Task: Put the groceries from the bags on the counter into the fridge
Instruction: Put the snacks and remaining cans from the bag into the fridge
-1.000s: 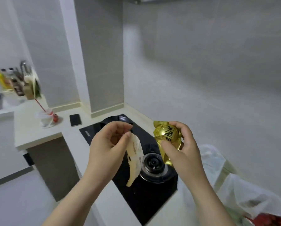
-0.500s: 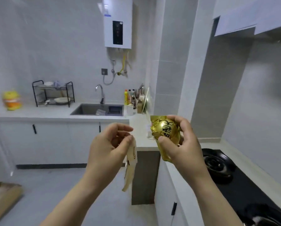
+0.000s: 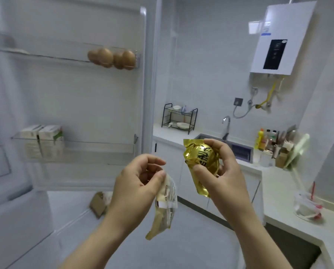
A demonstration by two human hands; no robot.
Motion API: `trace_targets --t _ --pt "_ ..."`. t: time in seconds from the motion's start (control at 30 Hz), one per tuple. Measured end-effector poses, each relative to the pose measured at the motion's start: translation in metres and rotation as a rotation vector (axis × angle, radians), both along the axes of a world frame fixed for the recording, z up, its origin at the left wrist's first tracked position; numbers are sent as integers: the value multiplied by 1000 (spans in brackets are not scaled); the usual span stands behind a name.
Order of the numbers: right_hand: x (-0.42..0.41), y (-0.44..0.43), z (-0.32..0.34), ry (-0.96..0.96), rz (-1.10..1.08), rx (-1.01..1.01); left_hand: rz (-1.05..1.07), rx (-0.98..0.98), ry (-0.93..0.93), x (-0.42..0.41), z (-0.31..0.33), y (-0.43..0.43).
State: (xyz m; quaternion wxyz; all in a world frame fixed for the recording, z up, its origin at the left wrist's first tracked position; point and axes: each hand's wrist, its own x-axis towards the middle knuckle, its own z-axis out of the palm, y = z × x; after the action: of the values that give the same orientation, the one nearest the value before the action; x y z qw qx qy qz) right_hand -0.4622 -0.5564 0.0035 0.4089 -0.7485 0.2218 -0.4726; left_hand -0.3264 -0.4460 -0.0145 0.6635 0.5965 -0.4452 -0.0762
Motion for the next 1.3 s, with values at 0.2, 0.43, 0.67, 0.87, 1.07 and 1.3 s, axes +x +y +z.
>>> trace_targets --t 0.2,0.43,0.67,0.87,1.07,1.3 --pt "94 -6 3 -4 237 -9 254 -54 16 68 9 25" --pt "186 -24 15 -20 427 -46 459 -118 3 128 24 35" --pt "262 -39 4 20 511 -35 469 -155 80 171 23 41" --pt "322 -50 6 54 492 40 430 -132 97 214 31 48" --pt "361 -54 -8 58 452 145 330 -110 134 254 46 53" --pt "371 -62 -18 84 389 209 197 -55 249 282 59 48"
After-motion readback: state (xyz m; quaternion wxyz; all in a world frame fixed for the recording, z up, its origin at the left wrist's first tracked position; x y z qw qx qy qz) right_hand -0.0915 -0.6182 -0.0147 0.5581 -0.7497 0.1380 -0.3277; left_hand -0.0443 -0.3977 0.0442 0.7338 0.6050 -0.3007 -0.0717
